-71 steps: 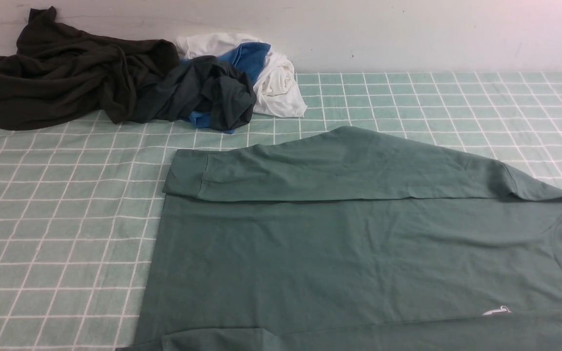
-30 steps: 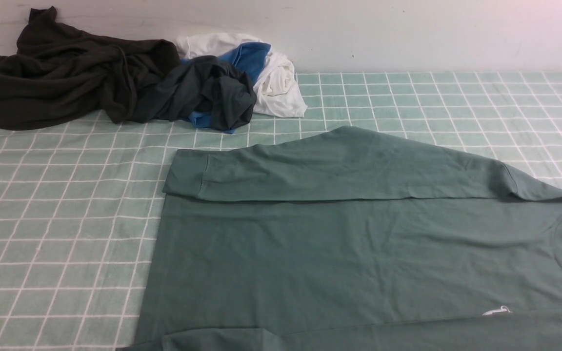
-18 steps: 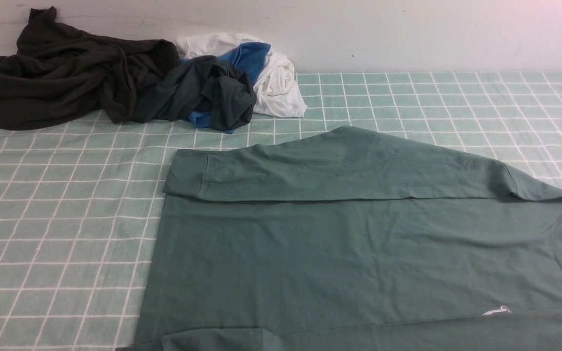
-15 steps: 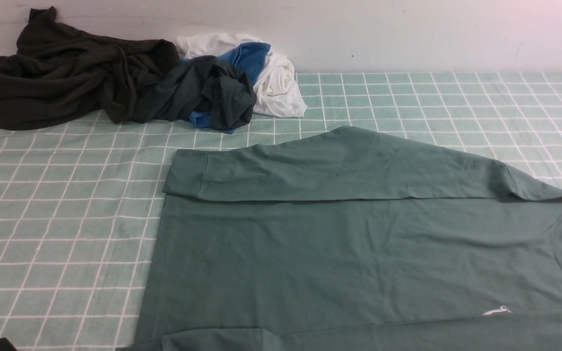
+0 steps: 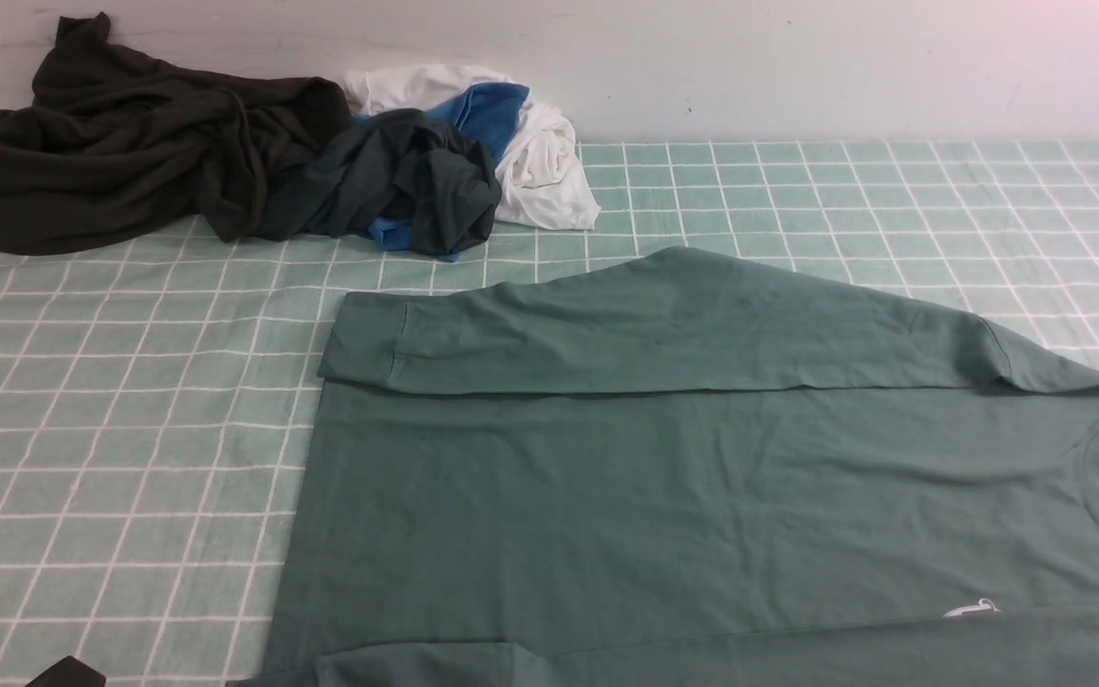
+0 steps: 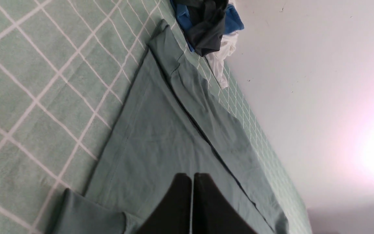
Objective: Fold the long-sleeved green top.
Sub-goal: Use the left arm to clamp the cuff closest to it
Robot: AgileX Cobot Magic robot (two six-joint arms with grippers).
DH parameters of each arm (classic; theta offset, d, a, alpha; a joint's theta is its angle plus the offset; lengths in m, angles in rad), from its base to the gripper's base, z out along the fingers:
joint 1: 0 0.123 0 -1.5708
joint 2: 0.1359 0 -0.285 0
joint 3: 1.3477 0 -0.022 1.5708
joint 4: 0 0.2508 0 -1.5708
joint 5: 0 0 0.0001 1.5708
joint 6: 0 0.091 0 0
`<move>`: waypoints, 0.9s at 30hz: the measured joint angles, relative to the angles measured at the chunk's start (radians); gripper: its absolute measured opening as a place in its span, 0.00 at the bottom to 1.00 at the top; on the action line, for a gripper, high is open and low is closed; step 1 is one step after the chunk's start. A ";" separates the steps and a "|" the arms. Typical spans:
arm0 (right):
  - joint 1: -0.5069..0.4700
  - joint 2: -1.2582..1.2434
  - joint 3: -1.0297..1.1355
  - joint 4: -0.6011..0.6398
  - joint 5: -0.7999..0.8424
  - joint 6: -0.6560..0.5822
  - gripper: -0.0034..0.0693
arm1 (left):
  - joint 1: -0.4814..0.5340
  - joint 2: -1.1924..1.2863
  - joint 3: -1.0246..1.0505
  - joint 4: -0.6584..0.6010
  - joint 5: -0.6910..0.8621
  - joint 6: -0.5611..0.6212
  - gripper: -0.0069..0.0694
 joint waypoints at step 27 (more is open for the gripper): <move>0.088 0.776 -0.675 -0.465 0.780 -0.553 0.03 | -0.324 1.098 -0.887 0.666 0.743 0.636 0.09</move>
